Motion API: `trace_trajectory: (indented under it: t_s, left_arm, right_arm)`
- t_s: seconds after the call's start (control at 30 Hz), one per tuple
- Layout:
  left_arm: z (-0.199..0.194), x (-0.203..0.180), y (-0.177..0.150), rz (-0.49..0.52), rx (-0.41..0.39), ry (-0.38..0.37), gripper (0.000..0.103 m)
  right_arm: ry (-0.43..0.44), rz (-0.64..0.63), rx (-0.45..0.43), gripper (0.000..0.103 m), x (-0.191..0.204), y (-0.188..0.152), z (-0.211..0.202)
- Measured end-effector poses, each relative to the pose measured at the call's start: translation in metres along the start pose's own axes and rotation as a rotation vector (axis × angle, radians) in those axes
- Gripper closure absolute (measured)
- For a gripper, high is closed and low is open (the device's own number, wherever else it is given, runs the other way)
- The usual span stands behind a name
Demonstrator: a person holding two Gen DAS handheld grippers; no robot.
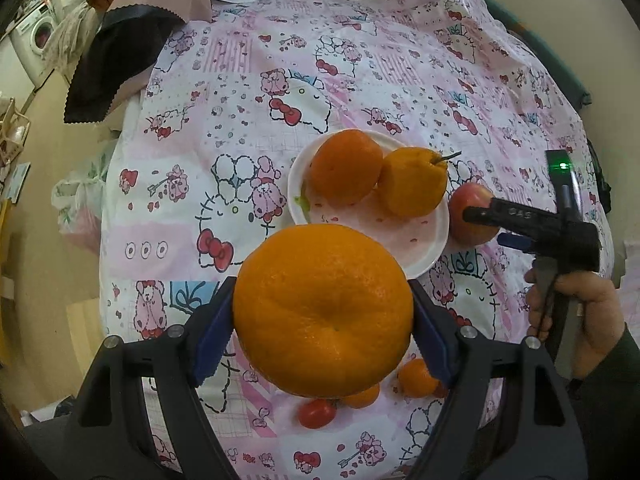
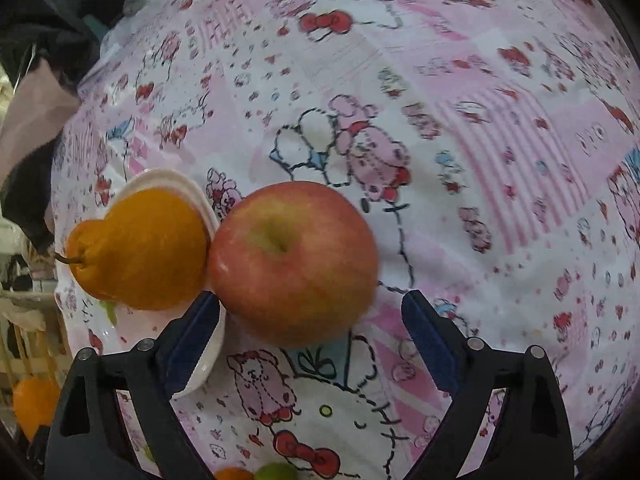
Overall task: Organize fruits
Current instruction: 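Grasp the red apple with the right tool while the left tool holds the orange, then lift the red apple with the right tool while the left tool holds the orange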
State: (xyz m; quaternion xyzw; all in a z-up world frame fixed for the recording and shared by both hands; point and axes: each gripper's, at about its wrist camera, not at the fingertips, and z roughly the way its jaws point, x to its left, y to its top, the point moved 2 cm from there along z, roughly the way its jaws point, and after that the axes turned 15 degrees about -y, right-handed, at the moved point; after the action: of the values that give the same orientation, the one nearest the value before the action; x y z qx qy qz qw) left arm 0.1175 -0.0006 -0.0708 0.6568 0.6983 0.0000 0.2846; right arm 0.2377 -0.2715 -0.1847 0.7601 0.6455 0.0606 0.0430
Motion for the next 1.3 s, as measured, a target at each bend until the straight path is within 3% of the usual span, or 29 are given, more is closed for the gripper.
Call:
trace_trajectory:
  t_s: [0.2,0.63,1.13,1.23,1.3]
  left_arm:
    - [0.000,-0.002,0.004,0.015,-0.012,0.023,0.025]
    - [0.007,-0.004,0.004,0.024,-0.001,0.029,0.025]
    - [0.004,0.002,0.005,0.006,-0.016,0.036,0.025]
    - [0.003,0.001,0.005,0.011,-0.019,0.031,0.025]
    - [0.003,0.001,0.005,0.012,-0.019,0.034,0.025]
  right_arm:
    - [-0.022,-0.033,0.032,0.008,0.013,0.003,0.018]
    - [0.046,0.000,0.058,0.019,0.003,0.004,0.016]
    - [0.093,0.032,-0.011,0.024,-0.005,0.001,-0.012]
    - [0.110,0.061,-0.053,0.039,-0.013,0.006,-0.028]
    - [0.116,0.051,-0.056,0.081,-0.017,0.010,-0.033]
